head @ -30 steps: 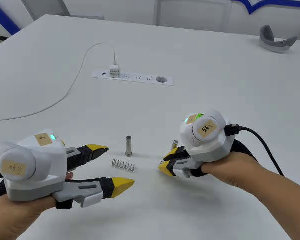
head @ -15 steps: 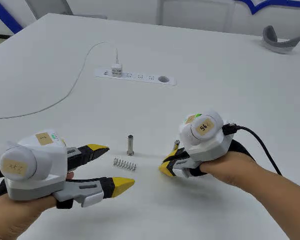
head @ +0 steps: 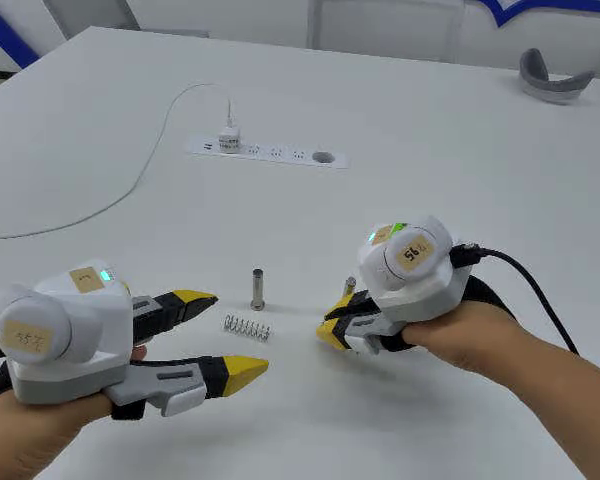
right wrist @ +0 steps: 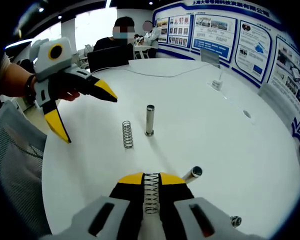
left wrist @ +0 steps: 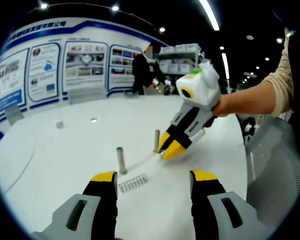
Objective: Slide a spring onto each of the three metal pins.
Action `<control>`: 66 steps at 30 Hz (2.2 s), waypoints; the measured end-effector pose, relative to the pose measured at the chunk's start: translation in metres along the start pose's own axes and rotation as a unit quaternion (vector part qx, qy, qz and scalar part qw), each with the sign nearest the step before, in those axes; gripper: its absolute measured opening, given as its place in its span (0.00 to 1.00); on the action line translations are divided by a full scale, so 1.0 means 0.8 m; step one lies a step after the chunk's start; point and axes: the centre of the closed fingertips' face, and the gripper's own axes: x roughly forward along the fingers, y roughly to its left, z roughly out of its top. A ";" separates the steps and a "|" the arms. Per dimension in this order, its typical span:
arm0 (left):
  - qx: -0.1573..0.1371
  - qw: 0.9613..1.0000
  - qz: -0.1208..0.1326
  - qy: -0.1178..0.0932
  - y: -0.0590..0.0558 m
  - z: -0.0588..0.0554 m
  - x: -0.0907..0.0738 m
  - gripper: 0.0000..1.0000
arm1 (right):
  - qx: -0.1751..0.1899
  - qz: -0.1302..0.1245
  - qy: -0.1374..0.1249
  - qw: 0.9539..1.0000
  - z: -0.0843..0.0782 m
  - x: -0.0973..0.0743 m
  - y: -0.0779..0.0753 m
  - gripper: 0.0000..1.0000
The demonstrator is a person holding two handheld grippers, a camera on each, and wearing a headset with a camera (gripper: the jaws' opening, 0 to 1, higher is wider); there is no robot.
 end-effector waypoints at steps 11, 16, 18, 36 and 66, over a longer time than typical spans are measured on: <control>0.005 1.000 -0.007 -0.002 -0.006 0.003 0.004 0.59 | -0.010 -0.013 -0.020 1.000 0.013 -0.021 0.001 0.12; 0.008 1.000 -0.012 -0.003 -0.012 0.007 0.007 0.59 | -0.007 -0.014 -0.028 0.999 0.018 -0.026 0.001 0.12; 0.012 1.000 -0.015 -0.003 -0.015 0.009 0.009 0.58 | -0.002 -0.012 -0.038 0.999 0.024 -0.030 0.004 0.12; 0.019 0.999 -0.038 -0.006 -0.034 0.020 0.044 0.54 | 0.006 -0.005 -0.092 0.996 0.063 -0.055 0.019 0.12; -0.009 0.998 -0.039 -0.041 -0.041 0.047 0.068 0.27 | -0.001 0.014 -0.126 0.992 0.091 -0.065 0.042 0.12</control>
